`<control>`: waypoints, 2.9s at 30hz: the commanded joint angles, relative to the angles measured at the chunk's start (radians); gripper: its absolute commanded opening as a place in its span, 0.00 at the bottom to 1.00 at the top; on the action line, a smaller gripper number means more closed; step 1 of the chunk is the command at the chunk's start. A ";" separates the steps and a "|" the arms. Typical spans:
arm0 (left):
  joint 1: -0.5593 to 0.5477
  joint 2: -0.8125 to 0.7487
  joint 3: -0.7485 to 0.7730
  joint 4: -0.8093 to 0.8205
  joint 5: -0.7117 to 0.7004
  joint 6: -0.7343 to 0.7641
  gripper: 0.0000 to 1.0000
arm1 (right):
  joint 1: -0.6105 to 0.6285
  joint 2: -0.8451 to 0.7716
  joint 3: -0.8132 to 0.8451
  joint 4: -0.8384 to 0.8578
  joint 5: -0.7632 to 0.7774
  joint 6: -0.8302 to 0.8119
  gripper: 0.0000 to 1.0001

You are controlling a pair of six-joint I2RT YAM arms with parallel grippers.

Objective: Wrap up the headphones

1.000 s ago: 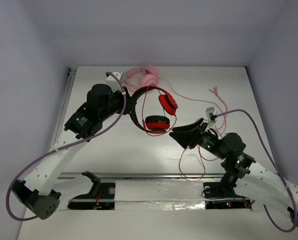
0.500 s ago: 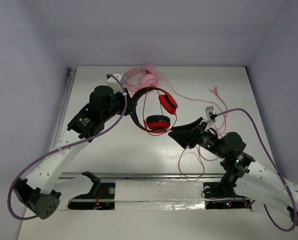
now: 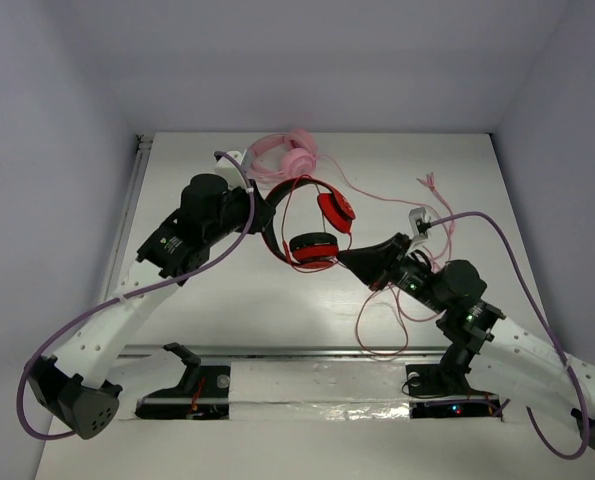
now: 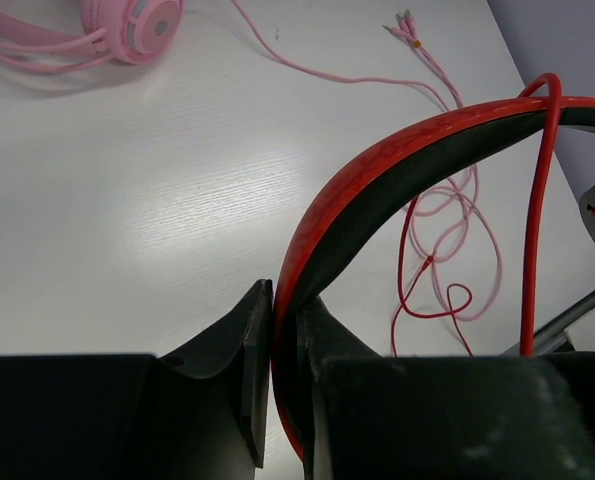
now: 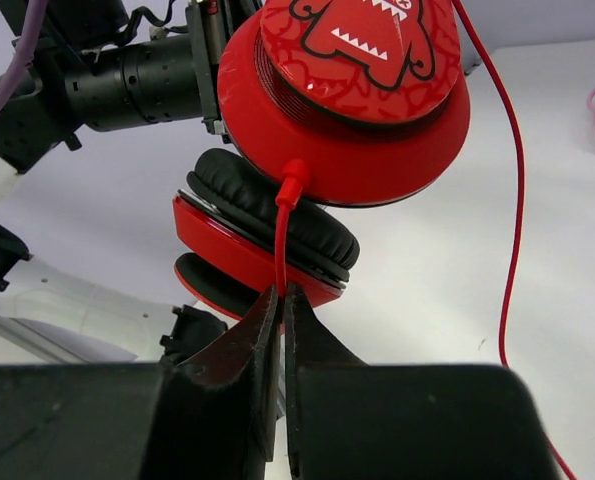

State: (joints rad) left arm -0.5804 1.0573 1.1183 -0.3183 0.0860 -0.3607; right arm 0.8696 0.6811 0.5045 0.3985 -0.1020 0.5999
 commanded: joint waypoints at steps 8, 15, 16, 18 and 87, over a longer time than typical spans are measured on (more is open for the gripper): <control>0.001 -0.060 0.037 0.170 0.113 -0.115 0.00 | -0.004 -0.014 0.006 0.008 0.042 -0.021 0.00; 0.014 -0.059 0.029 0.190 0.083 -0.124 0.00 | -0.004 -0.017 0.025 -0.059 0.073 -0.064 0.00; 0.014 -0.056 0.028 0.189 0.081 -0.123 0.00 | -0.004 -0.020 0.028 -0.075 0.067 -0.072 0.00; 0.014 -0.053 0.021 0.191 0.061 -0.121 0.00 | -0.004 -0.043 0.029 -0.087 0.041 -0.080 0.01; 0.120 -0.016 -0.066 0.082 0.221 -0.096 0.00 | -0.004 -0.066 -0.003 -0.351 0.107 -0.020 0.33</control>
State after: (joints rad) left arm -0.4664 1.0538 0.9840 -0.2798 0.2810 -0.4538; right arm 0.8696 0.6254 0.5072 0.0292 -0.0349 0.5838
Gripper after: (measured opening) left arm 0.083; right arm 0.387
